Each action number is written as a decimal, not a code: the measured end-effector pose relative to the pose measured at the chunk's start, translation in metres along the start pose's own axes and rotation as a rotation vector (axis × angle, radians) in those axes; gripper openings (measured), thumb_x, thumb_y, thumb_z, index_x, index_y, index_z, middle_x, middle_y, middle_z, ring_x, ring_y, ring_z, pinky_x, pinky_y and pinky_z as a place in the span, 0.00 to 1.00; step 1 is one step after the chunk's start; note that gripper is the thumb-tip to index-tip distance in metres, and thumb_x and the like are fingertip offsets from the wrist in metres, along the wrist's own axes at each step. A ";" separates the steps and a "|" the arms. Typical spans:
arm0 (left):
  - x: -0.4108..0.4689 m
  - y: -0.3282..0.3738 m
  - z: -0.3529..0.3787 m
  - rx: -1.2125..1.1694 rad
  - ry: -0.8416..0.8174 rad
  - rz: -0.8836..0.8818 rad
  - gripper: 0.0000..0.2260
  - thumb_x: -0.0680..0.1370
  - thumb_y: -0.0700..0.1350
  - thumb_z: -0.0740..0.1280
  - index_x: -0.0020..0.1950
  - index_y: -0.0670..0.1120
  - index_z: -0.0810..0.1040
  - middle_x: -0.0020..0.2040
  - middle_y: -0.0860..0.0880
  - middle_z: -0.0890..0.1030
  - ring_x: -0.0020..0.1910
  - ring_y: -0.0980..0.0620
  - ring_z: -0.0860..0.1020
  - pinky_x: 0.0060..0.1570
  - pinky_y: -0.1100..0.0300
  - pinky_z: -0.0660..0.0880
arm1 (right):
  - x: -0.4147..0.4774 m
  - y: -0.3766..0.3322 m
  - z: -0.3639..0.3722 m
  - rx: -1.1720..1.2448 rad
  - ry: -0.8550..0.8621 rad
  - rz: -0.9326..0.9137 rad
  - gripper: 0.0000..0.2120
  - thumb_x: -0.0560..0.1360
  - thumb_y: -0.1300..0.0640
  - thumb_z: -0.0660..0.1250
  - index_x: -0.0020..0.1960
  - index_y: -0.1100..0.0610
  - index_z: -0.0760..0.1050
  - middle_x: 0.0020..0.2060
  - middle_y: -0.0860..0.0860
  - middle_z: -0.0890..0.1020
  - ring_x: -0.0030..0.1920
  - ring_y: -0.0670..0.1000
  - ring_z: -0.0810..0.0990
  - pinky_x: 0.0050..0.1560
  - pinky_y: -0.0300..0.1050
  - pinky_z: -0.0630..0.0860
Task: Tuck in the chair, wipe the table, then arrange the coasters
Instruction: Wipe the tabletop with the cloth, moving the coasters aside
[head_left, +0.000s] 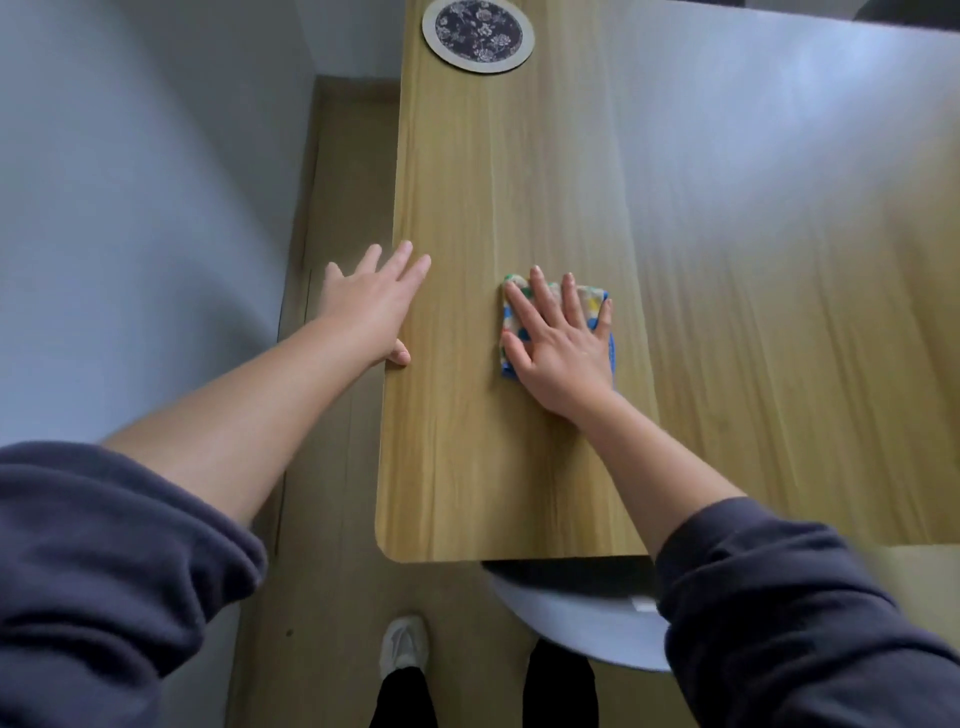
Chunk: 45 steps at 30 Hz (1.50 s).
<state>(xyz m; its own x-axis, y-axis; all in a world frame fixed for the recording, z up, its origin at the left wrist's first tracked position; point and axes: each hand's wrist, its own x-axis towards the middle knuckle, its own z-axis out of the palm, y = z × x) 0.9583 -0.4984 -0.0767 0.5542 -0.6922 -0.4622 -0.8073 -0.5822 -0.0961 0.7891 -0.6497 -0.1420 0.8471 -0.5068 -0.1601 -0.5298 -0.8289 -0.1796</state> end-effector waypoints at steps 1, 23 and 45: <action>0.002 0.002 -0.002 0.041 0.020 0.038 0.55 0.64 0.56 0.77 0.78 0.52 0.41 0.79 0.51 0.41 0.77 0.46 0.45 0.70 0.38 0.57 | 0.015 0.009 -0.004 0.001 0.001 -0.006 0.27 0.79 0.37 0.43 0.77 0.36 0.47 0.79 0.42 0.46 0.79 0.52 0.41 0.73 0.67 0.35; 0.011 0.208 -0.009 -0.295 -0.021 -0.090 0.48 0.68 0.63 0.72 0.78 0.53 0.46 0.79 0.49 0.40 0.77 0.46 0.44 0.72 0.40 0.54 | -0.019 0.270 -0.048 -0.045 -0.027 0.191 0.28 0.80 0.39 0.45 0.79 0.39 0.45 0.79 0.44 0.44 0.79 0.53 0.40 0.73 0.66 0.37; -0.176 0.065 0.122 -0.466 0.089 -0.169 0.47 0.67 0.67 0.69 0.77 0.59 0.46 0.77 0.58 0.36 0.76 0.54 0.38 0.72 0.40 0.48 | -0.145 -0.044 0.027 -0.032 -0.078 -0.144 0.29 0.79 0.40 0.44 0.79 0.43 0.49 0.80 0.49 0.50 0.78 0.60 0.42 0.70 0.71 0.33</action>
<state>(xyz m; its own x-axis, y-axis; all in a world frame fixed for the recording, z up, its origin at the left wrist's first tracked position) 0.7837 -0.3621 -0.1088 0.7008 -0.5939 -0.3952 -0.5397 -0.8037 0.2507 0.6882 -0.5336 -0.1367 0.9078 -0.3631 -0.2102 -0.4003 -0.8995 -0.1752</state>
